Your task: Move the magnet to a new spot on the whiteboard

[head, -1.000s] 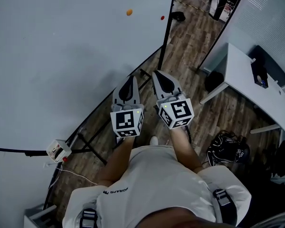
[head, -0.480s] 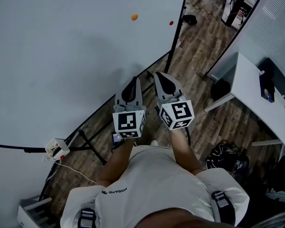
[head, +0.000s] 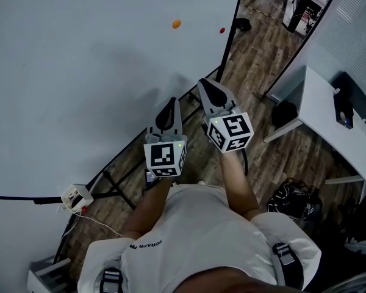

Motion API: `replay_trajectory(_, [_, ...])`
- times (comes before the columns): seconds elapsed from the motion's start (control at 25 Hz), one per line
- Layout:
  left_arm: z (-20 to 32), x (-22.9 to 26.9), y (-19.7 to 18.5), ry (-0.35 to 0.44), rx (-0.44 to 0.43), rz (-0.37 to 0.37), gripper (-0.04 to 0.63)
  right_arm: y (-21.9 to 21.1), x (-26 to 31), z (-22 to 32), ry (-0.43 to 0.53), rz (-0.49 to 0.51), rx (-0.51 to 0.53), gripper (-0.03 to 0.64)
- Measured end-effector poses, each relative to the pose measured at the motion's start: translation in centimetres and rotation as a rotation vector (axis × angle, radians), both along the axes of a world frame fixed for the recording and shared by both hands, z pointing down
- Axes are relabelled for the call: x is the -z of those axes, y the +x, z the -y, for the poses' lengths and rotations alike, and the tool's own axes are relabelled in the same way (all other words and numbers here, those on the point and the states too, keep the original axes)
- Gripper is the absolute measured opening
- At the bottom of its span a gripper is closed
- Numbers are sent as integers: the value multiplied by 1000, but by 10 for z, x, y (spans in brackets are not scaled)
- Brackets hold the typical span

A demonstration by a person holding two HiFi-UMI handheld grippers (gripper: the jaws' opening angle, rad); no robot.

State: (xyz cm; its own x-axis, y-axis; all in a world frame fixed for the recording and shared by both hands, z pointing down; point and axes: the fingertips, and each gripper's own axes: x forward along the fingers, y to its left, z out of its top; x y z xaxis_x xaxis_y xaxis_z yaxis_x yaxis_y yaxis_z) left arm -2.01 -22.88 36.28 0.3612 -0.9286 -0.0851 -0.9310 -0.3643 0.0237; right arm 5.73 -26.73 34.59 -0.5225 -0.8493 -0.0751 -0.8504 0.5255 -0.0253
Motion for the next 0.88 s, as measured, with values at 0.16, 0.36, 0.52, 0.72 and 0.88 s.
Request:
replay_trajectory(0.16, [5,4,-3,13,11,-4,0,-3,8,19,9,-6,25,8])
replay_trajectory(0.36, [8,2,-6,15,19,-6,0,-15,15,43,4,-21,68,80])
replay_trajectory(0.52, [10,0,-10,21,24,0,0,-21,28,60,26,-16,79,94])
replay_trajectory(0.72, [14,1,-9,28,28,7,0,-30,44,84,28,-32,112,127])
replay_trajectory(0.88, [16,1,-11,27,37,7,0,-37,54,101,39,-53,128,144])
